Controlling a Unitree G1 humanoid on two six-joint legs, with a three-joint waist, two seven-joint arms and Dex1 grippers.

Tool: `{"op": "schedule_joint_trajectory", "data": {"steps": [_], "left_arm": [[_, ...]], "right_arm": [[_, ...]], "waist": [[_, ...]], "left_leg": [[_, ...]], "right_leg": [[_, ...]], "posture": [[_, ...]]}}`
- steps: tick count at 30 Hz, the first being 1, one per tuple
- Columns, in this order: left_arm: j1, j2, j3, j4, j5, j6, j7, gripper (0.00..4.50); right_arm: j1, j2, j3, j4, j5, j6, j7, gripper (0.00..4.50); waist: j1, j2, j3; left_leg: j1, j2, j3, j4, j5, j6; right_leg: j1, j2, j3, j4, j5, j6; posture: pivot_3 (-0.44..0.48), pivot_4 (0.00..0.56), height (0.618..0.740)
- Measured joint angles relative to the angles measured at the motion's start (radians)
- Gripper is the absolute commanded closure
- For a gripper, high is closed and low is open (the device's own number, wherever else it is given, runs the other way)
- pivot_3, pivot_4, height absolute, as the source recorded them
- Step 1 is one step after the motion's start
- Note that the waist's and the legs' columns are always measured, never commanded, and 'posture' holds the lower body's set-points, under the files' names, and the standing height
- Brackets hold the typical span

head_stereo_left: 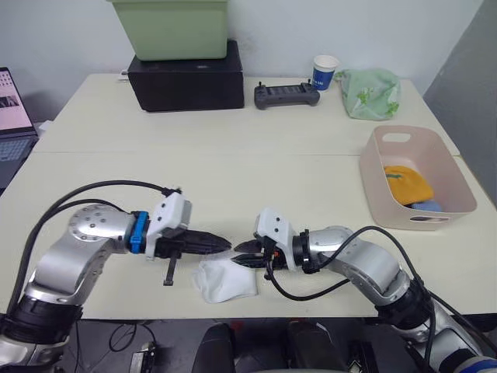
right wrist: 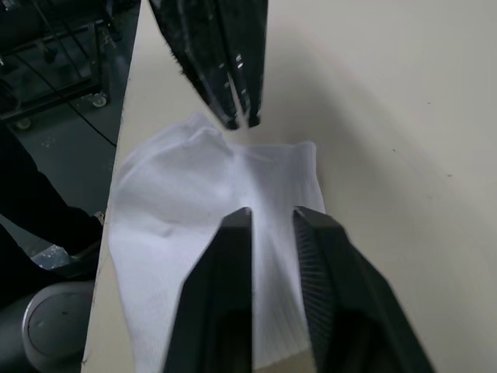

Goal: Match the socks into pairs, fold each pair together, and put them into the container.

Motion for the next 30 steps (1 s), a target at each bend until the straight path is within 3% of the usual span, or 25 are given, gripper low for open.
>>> {"op": "schedule_joint_trajectory", "data": {"steps": [8, 15, 20, 30], "left_arm": [[0.029, -0.026, -0.118, 0.162, 0.172, -0.079, 0.0, 4.5], [0.047, -0.029, -0.107, 0.157, 0.169, -0.091, 0.005, 4.5], [0.044, -0.027, -0.1, 0.103, 0.145, -0.028, 0.007, 4.5], [0.049, -0.017, -0.086, 0.102, 0.145, -0.009, 0.011, 4.5]], "right_arm": [[0.02, 0.014, 0.01, 0.07, -0.1, -0.026, -0.007, 4.47], [0.047, -0.008, -0.037, 0.08, -0.117, -0.078, 0.009, 4.47], [0.048, 0.01, -0.119, 0.059, -0.024, -0.079, 0.095, 4.47], [0.023, -0.024, 0.072, 0.132, -0.118, -0.2, 0.29, 4.47]], "waist": [[0.003, 0.0, 0.0], [0.004, 0.0, 0.0], [0.003, 0.0, 0.0], [0.006, 0.0, 0.0]], "left_leg": [[0.0, 0.0, 0.0, 0.001, 0.0, 0.0], [0.001, 0.001, 0.0, 0.001, 0.0, 0.0], [0.001, 0.001, 0.0, 0.001, 0.0, 0.0], [0.001, 0.001, -0.001, 0.002, 0.0, 0.0]], "right_leg": [[0.0, 0.0, 0.0, 0.002, 0.0, 0.0], [0.001, 0.0, 0.0, 0.002, 0.0, 0.0], [0.001, 0.0, 0.0, 0.002, 0.0, 0.0], [0.001, 0.0, -0.001, 0.002, 0.0, 0.0]], "posture": [[0.0, 0.15, 0.735], [0.0, 0.15, 0.735], [0.0, 0.15, 0.735], [0.0, 0.15, 0.735]]}}
